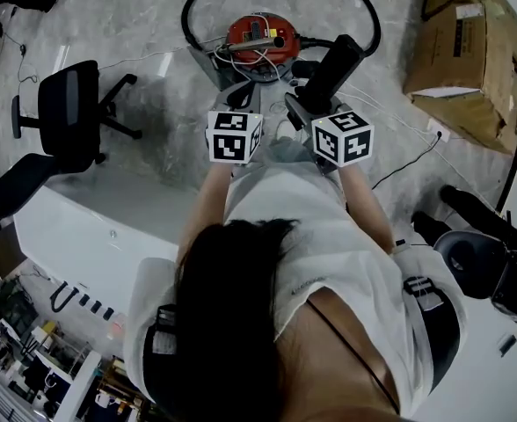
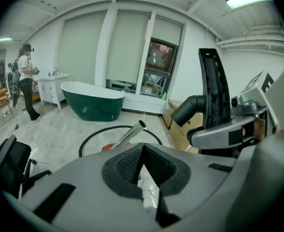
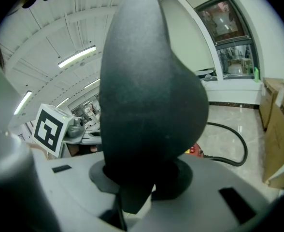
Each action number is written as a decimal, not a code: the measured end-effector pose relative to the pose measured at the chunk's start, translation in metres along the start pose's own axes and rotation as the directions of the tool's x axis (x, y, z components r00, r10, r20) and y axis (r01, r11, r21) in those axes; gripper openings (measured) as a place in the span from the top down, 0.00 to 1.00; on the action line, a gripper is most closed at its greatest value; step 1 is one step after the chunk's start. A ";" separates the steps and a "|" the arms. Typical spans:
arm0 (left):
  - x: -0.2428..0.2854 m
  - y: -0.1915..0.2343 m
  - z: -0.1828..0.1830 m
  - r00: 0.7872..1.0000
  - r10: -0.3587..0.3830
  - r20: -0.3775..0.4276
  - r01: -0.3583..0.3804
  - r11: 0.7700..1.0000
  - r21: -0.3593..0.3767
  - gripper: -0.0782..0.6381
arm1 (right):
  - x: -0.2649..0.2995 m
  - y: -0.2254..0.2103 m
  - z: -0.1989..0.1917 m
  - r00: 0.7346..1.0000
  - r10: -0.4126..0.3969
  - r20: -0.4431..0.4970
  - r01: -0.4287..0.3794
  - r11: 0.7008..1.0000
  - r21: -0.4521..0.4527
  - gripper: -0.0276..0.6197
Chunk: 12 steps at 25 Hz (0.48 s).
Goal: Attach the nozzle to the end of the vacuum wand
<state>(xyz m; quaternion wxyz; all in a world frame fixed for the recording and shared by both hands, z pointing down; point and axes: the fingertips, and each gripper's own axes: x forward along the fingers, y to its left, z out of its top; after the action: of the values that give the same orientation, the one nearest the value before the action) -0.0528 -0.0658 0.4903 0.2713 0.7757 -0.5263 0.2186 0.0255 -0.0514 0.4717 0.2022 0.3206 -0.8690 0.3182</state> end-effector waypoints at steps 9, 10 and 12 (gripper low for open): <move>0.014 -0.003 0.012 1.000 0.024 0.013 -0.024 1.000 -0.018 0.89 | 0.006 -0.016 0.010 0.999 0.035 -0.013 -0.035 0.999 -0.005 0.79; 0.016 -0.003 0.013 1.000 0.028 0.013 -0.027 0.999 -0.021 0.89 | 0.006 -0.018 0.011 0.999 0.041 -0.016 -0.041 0.999 -0.007 0.79; 0.019 -0.007 0.014 1.000 0.025 0.011 -0.024 0.999 -0.032 0.89 | 0.006 -0.023 0.012 0.999 0.050 -0.020 -0.050 0.999 -0.008 0.79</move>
<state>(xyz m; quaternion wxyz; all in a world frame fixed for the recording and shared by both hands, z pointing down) -0.0390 -0.0859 0.4907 0.2781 0.7658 -0.5407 0.2092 0.0355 -0.0753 0.4761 0.2043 0.2948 -0.8759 0.3227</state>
